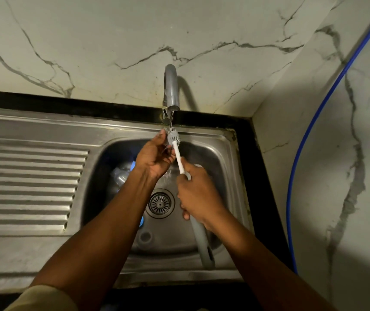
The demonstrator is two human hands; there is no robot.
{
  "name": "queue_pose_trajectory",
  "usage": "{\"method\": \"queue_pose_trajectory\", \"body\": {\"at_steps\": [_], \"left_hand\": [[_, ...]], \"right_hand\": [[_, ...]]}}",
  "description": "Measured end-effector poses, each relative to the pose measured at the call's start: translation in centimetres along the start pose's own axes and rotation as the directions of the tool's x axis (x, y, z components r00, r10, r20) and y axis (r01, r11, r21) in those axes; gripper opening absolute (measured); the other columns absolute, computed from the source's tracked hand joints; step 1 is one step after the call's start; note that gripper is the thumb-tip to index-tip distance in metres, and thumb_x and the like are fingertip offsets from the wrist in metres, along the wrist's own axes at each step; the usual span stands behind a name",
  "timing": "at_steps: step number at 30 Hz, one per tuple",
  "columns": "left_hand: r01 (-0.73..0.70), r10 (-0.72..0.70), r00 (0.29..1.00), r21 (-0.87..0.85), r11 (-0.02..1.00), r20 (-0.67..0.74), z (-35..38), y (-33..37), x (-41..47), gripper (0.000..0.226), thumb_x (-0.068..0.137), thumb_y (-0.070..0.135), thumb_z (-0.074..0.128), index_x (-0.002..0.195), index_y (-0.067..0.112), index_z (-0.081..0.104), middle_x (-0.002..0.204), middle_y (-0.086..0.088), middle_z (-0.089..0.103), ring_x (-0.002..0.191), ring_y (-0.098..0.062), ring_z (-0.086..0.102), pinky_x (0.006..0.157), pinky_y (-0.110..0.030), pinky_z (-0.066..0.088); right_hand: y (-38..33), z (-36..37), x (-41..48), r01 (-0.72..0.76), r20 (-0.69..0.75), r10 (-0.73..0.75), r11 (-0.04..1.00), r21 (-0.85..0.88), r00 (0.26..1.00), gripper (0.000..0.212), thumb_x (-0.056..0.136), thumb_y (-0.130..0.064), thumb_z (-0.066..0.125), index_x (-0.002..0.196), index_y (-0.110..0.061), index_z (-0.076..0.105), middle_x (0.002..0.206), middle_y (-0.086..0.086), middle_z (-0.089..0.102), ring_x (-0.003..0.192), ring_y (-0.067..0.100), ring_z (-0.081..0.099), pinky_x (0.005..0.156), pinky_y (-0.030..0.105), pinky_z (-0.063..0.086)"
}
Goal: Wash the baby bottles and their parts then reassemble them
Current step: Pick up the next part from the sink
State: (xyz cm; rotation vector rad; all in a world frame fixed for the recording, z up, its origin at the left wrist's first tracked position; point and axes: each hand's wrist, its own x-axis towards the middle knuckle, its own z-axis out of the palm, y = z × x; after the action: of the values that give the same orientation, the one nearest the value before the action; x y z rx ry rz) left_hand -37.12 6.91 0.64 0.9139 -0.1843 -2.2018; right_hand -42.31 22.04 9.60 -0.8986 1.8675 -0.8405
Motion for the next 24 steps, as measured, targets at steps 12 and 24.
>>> {"method": "queue_pose_trajectory", "body": {"at_steps": [12,24], "left_hand": [[-0.064,0.060,0.998,-0.125,0.990,-0.034,1.6,1.5,0.4,0.010,0.092,0.018,0.068,0.087,0.009,0.068,0.071,-0.002,0.065,0.067,-0.010,0.052,0.092,-0.022,0.047],[-0.027,0.029,0.998,0.037,0.999,-0.053,2.3,0.1,0.3,0.020,0.099,0.023,0.058,0.081,0.014,0.060,0.068,0.001,0.048,0.054,-0.008,0.037,0.053,-0.020,0.033]], "right_hand": [[-1.3,-0.3,-1.0,0.009,0.006,-0.008,1.000,-0.021,1.000,0.052,0.103,-0.016,0.041,0.151,-0.037,0.037,0.074,-0.001,0.048,0.050,0.009,0.049,0.040,0.023,0.042],[-1.3,-0.4,1.1,0.001,-0.087,-0.004,1.000,-0.031,0.996,0.051,0.103,-0.017,0.042,0.151,-0.034,0.040,0.077,-0.003,0.051,0.045,0.006,0.050,0.041,0.023,0.044]]}}
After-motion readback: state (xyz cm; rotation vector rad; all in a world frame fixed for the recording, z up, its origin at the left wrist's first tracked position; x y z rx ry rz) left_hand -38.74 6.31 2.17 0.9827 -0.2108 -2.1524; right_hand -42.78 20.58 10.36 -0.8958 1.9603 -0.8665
